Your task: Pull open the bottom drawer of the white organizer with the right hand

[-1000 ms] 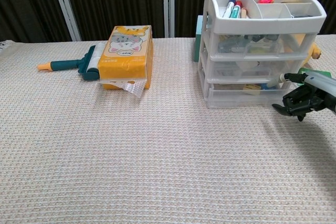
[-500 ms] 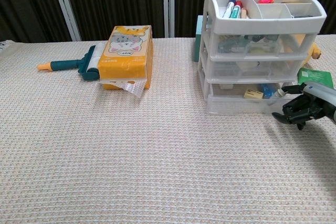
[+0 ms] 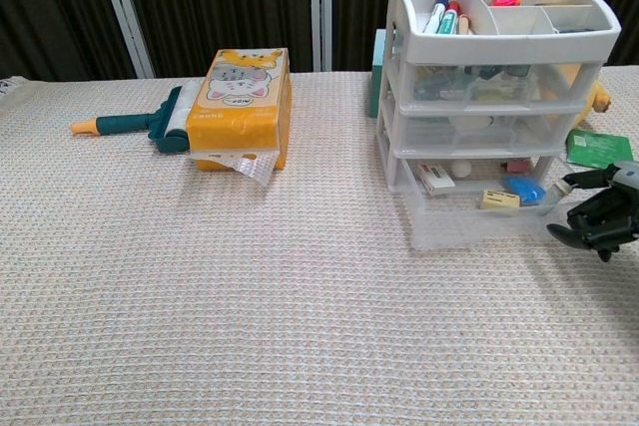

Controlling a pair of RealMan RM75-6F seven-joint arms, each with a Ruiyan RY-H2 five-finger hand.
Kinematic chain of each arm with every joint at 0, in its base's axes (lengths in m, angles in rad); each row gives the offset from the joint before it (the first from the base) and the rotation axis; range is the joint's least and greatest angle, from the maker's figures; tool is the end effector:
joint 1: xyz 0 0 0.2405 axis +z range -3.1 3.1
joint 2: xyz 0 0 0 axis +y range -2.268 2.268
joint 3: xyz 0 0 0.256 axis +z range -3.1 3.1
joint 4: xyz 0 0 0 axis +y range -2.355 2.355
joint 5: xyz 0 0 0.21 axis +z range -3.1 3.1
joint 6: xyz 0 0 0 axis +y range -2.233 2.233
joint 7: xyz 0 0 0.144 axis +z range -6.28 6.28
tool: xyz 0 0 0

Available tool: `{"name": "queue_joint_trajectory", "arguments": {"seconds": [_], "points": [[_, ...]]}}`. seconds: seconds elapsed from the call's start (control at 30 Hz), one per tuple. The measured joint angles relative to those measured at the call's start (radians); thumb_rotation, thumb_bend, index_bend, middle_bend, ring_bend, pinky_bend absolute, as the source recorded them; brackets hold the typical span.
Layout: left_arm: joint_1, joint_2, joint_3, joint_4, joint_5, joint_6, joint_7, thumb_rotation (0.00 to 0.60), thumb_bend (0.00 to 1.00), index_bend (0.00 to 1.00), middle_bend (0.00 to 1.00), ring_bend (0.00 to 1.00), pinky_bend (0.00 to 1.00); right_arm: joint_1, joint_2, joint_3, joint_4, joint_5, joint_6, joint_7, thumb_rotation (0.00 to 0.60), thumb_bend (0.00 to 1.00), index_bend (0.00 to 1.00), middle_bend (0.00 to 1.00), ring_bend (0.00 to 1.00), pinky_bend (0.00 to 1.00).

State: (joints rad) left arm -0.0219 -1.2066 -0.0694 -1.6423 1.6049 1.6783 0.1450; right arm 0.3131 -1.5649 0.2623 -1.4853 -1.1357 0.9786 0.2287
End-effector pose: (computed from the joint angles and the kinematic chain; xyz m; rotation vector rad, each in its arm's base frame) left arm -0.2835 0.1624 0.1537 -1.3045 -0.7263 -1.0150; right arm -0.2613 -0.2723 -0.0047 1.1582 -1.7066 1.1291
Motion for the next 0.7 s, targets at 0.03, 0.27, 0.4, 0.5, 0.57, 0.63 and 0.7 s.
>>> {"name": "queue_joint_trajectory", "arguments": {"seconds": [0.03,0.27,0.4,0.5,0.57,0.63,0.7], "points": [[0.000,0.000,0.001,-0.001,0.001,0.001,0.001,0.600,0.04,0.00,0.00,0.00,0.00,-0.003,0.006,-0.004,-0.006,0.000,0.001,0.002,0.600,0.33,0.55,0.84,0.81,0.66],[0.001,0.000,0.002,-0.005,0.002,0.001,0.001,0.600,0.04,0.00,0.00,0.00,0.00,-0.015,0.037,-0.031,-0.040,-0.004,-0.001,0.025,0.600,0.33,0.56,0.84,0.81,0.66],[0.002,0.001,0.001,-0.004,0.002,0.002,0.000,0.600,0.04,0.00,0.00,0.00,0.00,-0.018,0.048,-0.042,-0.043,-0.004,-0.007,0.045,0.600,0.33,0.53,0.84,0.81,0.66],[0.002,0.001,0.001,-0.004,0.001,0.003,-0.002,0.600,0.04,0.00,0.00,0.00,0.00,-0.021,0.053,-0.051,-0.042,-0.008,-0.008,0.056,0.600,0.32,0.44,0.84,0.81,0.66],[0.003,0.002,0.001,-0.004,0.001,0.004,-0.003,0.600,0.04,0.00,0.00,0.00,0.00,-0.022,0.056,-0.057,-0.042,-0.015,-0.008,0.064,0.600,0.32,0.36,0.84,0.81,0.66],[0.003,0.002,0.000,-0.005,0.001,0.004,-0.003,0.600,0.04,0.00,0.00,0.00,0.00,-0.023,0.058,-0.062,-0.044,-0.023,-0.008,0.070,0.600,0.32,0.29,0.84,0.81,0.66],[0.005,0.003,0.001,-0.005,0.001,0.006,-0.004,0.600,0.04,0.00,0.00,0.00,0.00,-0.026,0.062,-0.067,-0.049,-0.031,-0.005,0.077,0.600,0.30,0.24,0.84,0.81,0.66]]}}
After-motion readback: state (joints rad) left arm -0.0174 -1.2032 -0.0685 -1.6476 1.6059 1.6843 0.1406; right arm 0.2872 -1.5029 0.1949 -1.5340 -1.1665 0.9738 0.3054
